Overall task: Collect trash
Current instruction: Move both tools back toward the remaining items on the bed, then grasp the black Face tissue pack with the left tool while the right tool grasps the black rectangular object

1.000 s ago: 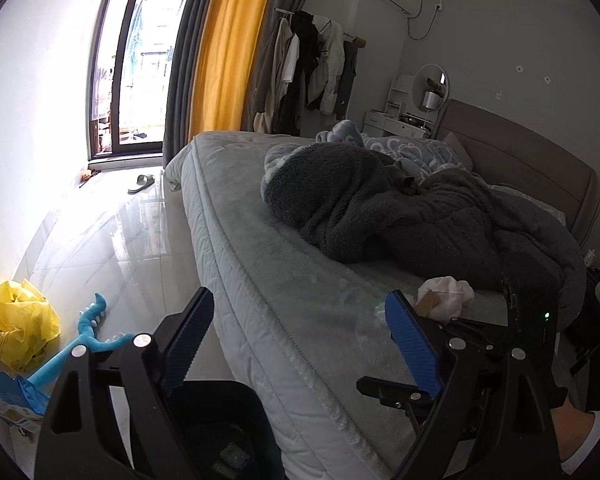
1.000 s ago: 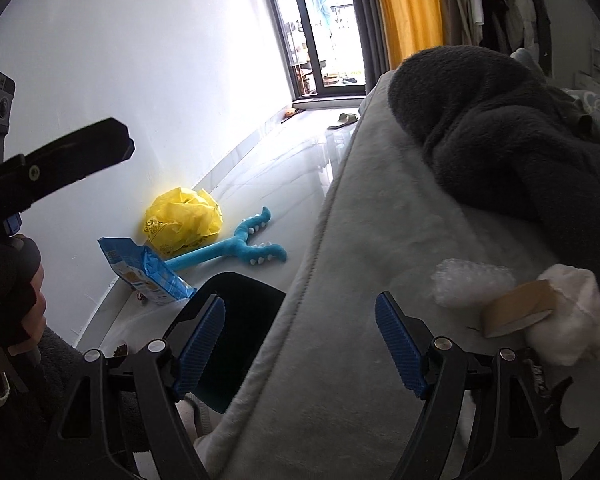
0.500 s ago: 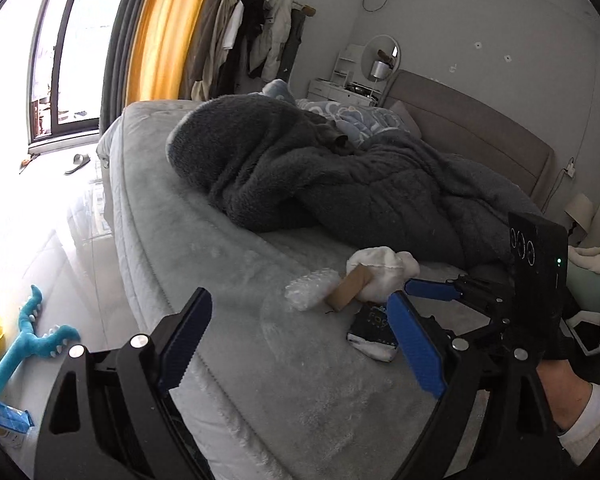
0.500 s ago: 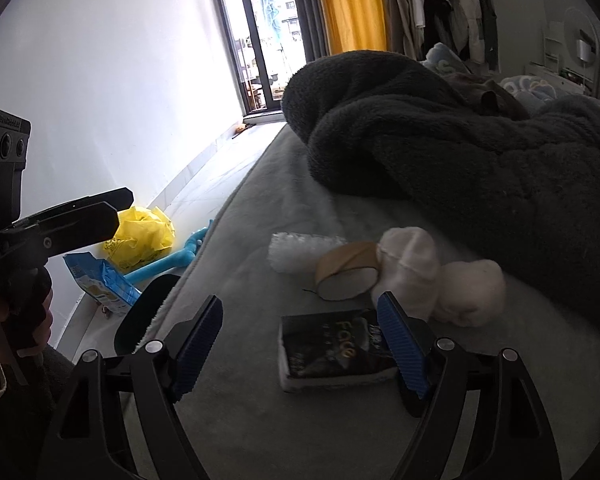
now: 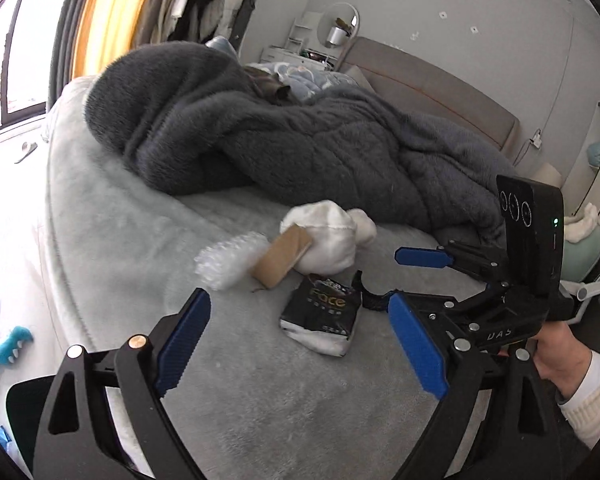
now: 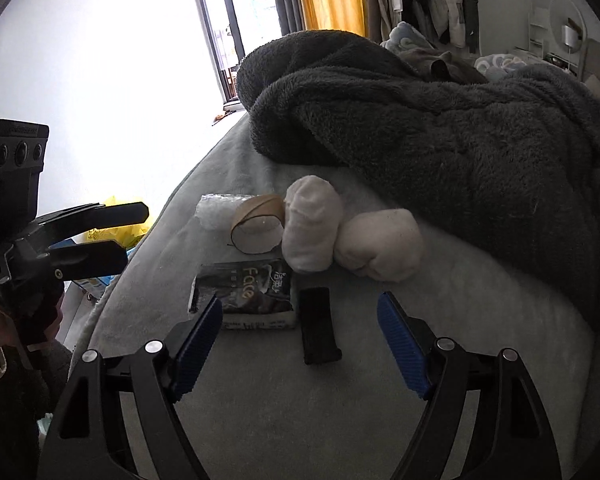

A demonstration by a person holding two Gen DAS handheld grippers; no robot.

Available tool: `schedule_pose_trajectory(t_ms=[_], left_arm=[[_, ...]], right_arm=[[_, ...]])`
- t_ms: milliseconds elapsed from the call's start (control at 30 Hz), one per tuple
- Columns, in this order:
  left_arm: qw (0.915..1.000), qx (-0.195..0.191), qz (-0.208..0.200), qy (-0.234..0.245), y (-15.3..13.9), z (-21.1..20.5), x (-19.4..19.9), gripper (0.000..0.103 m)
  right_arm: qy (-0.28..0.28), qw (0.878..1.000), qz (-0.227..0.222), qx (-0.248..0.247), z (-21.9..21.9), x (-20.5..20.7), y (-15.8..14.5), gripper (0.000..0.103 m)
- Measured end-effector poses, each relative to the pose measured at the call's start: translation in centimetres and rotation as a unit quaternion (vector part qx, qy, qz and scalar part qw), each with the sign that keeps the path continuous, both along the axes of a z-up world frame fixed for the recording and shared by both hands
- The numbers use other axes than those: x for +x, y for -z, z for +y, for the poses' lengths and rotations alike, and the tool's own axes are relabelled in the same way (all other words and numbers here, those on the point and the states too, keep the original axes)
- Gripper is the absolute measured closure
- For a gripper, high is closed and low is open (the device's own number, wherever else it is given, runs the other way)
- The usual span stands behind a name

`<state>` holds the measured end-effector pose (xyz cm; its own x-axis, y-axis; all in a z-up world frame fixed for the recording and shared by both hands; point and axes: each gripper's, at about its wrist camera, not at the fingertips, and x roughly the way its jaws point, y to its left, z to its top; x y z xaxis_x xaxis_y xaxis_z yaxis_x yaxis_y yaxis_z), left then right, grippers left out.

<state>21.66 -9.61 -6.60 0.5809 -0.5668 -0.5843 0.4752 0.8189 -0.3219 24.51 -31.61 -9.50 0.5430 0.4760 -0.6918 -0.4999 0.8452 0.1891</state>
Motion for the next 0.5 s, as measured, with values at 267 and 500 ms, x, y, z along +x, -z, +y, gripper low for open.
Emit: schedule_pose_trajectory(t_ms=[267, 500], left_arm=[[0.9985, 0.028, 0.031, 0.034, 2.6, -3.3, 1.1, 0.010], [0.9975, 0.048, 0.040, 0.034, 4.1, -4.8, 1.7, 0.010]], right_arm=[[-0.012, 1.000, 0.018, -0.015, -0.8, -0.1, 2.0, 0.027], [-0.016, 0.999, 0.031, 0.001, -1.4, -0.4, 2.9, 0.044]])
